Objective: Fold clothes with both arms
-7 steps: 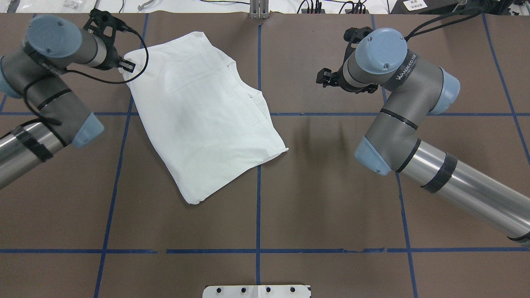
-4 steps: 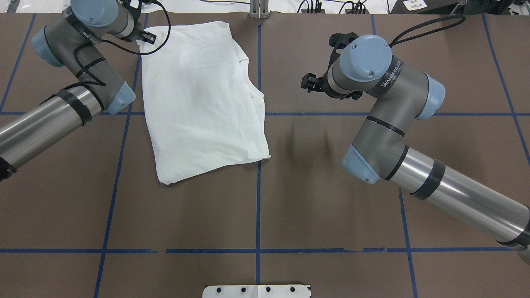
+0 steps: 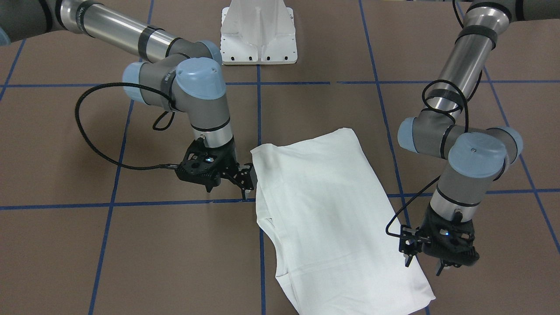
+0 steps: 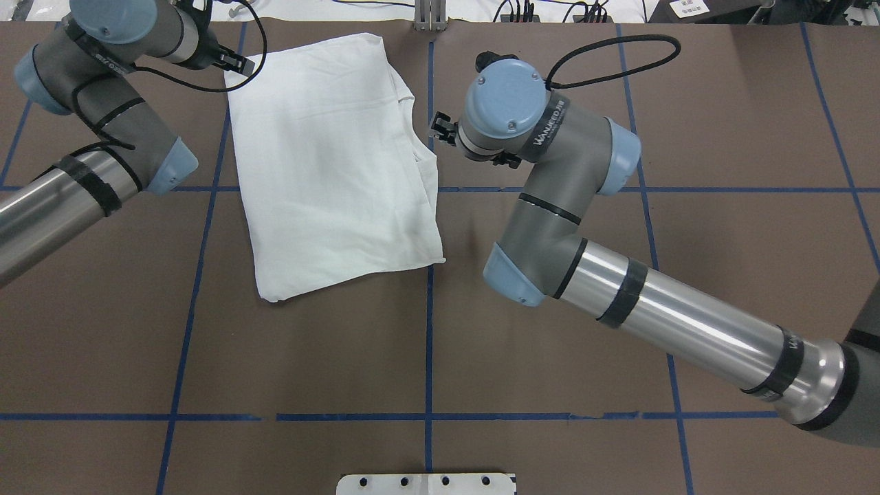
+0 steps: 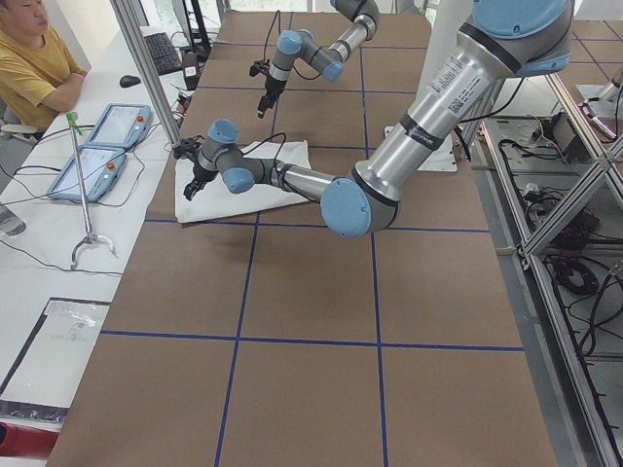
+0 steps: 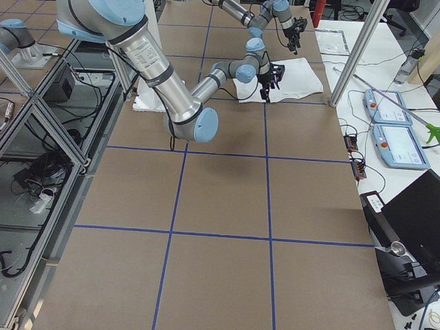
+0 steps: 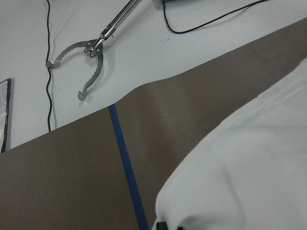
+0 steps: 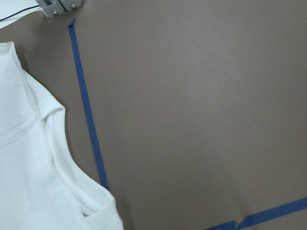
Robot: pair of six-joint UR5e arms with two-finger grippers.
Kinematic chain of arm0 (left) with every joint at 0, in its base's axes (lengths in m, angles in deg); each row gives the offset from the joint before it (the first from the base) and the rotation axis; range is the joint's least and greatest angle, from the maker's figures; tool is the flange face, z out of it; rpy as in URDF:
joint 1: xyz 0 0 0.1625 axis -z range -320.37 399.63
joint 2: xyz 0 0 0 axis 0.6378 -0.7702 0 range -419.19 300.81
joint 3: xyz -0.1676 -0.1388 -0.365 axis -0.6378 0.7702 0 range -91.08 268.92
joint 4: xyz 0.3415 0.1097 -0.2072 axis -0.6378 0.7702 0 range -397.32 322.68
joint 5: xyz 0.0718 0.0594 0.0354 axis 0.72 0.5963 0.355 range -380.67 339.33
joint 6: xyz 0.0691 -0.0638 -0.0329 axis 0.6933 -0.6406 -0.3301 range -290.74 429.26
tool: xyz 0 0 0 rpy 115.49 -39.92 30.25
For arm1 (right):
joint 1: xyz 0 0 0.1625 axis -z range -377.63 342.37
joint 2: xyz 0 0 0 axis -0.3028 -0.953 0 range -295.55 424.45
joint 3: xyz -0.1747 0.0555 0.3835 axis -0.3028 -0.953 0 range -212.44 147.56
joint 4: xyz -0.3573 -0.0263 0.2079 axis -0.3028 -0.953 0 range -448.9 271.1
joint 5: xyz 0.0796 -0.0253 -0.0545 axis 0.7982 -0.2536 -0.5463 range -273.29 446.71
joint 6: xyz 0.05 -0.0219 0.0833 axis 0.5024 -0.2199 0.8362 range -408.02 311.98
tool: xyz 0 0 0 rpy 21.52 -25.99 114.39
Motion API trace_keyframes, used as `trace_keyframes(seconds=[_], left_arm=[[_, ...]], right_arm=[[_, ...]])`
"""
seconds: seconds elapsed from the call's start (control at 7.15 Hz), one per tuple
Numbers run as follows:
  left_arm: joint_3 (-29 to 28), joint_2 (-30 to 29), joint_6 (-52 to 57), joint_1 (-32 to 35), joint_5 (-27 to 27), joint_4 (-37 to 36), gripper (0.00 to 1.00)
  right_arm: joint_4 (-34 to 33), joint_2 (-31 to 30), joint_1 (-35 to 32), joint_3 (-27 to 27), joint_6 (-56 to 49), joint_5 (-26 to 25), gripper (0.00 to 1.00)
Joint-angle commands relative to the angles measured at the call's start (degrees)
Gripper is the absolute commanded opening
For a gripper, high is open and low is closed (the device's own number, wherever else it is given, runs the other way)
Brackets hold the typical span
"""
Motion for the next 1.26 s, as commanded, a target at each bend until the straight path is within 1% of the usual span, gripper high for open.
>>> trace_keyframes(seconds=[0.0, 0.14, 0.28, 0.42, 0.56, 0.7, 0.84, 1.12], left_arm=[[2.5, 2.1, -0.1, 0.1, -0.5, 0.1, 1.0], [3.1, 2.4, -0.1, 0.1, -0.5, 0.1, 1.0], [3.4, 2.8, -0.2, 0.1, -0.5, 0.1, 1.0], [3.9, 3.1, -3.4, -0.3, -0.5, 0.1, 1.0], [4.6, 3.5, -4.0, -0.5, -0.5, 0.2, 1.0], [4.6, 3.5, -4.0, -0.5, -0.5, 0.2, 1.0], [4.6, 3.5, -4.0, -0.5, -0.5, 0.2, 1.0], [4.6, 3.5, -4.0, -0.6, -0.4, 0.2, 1.0]], right_arm=[[2.1, 4.3, 3.8, -5.9, 3.8, -5.6, 0.96], [7.4, 4.5, 5.5, -10.2, 3.7, -6.9, 0.95], [8.1, 6.0, 6.6, -12.4, 3.7, -7.6, 0.94], [8.0, 6.0, 7.3, -12.5, 3.9, -7.6, 0.83], [7.9, 5.9, 7.4, -12.5, 3.6, -7.6, 0.71], [7.7, 5.3, 7.7, -12.5, 3.1, -7.6, 0.68], [7.6, 5.1, 7.9, -12.4, 2.3, -7.5, 0.68], [5.1, 4.9, 8.4, -11.7, 1.9, -7.4, 0.67]])
